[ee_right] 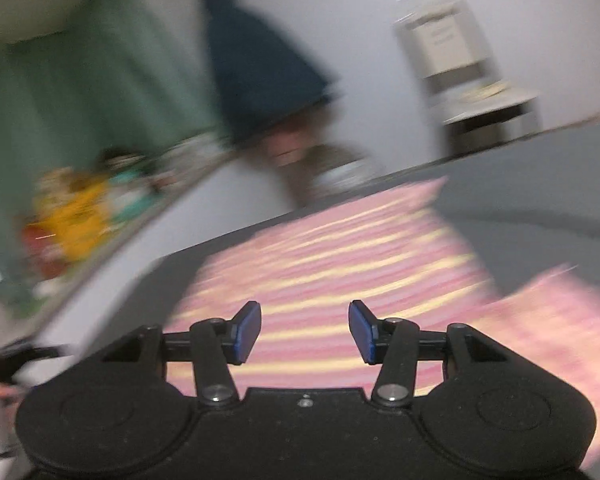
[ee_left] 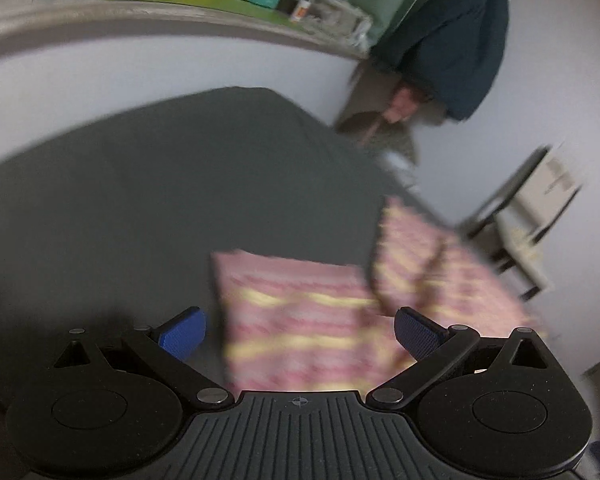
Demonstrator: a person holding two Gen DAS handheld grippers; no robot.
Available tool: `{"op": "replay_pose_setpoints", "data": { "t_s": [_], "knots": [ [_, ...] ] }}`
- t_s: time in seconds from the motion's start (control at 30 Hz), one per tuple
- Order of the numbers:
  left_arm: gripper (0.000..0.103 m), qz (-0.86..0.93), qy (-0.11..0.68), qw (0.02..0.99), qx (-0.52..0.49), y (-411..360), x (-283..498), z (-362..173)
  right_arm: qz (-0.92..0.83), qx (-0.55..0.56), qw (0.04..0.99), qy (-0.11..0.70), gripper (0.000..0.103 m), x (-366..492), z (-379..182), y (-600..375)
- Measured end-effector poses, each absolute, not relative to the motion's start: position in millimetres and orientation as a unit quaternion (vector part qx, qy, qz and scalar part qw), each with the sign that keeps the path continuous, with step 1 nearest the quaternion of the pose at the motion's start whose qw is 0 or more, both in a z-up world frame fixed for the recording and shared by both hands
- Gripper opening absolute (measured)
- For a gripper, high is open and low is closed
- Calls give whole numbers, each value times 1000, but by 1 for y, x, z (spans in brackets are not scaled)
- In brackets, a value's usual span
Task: Fold clothes
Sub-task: 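Grasp the cardigan hem with the left tool and lift it up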
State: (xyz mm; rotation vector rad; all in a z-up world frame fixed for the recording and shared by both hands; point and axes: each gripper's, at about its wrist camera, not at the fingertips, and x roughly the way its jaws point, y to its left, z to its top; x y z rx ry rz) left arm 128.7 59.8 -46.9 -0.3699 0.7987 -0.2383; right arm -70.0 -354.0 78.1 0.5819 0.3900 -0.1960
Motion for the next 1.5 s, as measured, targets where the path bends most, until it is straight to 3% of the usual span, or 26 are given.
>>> {"op": "replay_pose_setpoints", "data": {
  "t_s": [0.07, 0.13, 0.37, 0.4, 0.43, 0.53, 0.73, 0.83, 1.07, 1.1, 1.17, 1.2, 1.23, 1.37, 1.5],
  "knots": [
    [96, -93, 388, 904, -152, 64, 146, -57, -50, 294, 934, 198, 48, -60, 63, -338],
    [66, -84, 400, 899, -158, 70, 164, -70, -16, 299, 932, 205, 48, -60, 45, -327],
    [64, -47, 400, 872, -279, 72, 186, -110, 31, 359, 897, 256, 48, -70, 5, -330],
    [50, -46, 393, 874, -282, 69, 188, -112, 32, 360, 897, 254, 48, -70, 4, -331],
    [20, -51, 395, 872, -285, 66, 190, -115, 31, 356, 899, 252, 48, -71, 4, -332],
    [3, -71, 397, 867, -293, 49, 194, -118, 27, 339, 905, 257, 48, -77, 0, -334],
    [2, -2, 273, 924, -270, 50, 173, -86, 27, 360, 894, 265, 50, -83, -8, -339],
    [2, 34, 276, 936, -216, 56, 178, -77, 31, 358, 892, 273, 50, -81, -12, -339],
    [4, 80, 379, 899, -203, 56, 195, -110, 52, 315, 901, 295, 51, -78, -11, -329],
    [10, 78, 384, 898, -202, 55, 196, -113, 56, 301, 905, 296, 51, -79, -9, -326],
    [40, 74, 374, 907, -177, 51, 194, -110, 66, 265, 915, 298, 52, -79, -3, -316],
    [79, 67, 359, 918, -157, 49, 190, -103, 68, 245, 919, 301, 53, -79, 0, -311],
    [100, 59, 342, 928, -137, 46, 186, -95, 71, 222, 923, 305, 53, -80, 3, -306],
    [101, -97, 259, 961, 17, 25, 146, -57, 69, 130, 930, 337, 53, -85, 23, -286],
    [101, -267, 146, 886, 350, -24, 52, -54, 62, -58, 933, 350, 53, -104, 45, -257]
  ]
}}
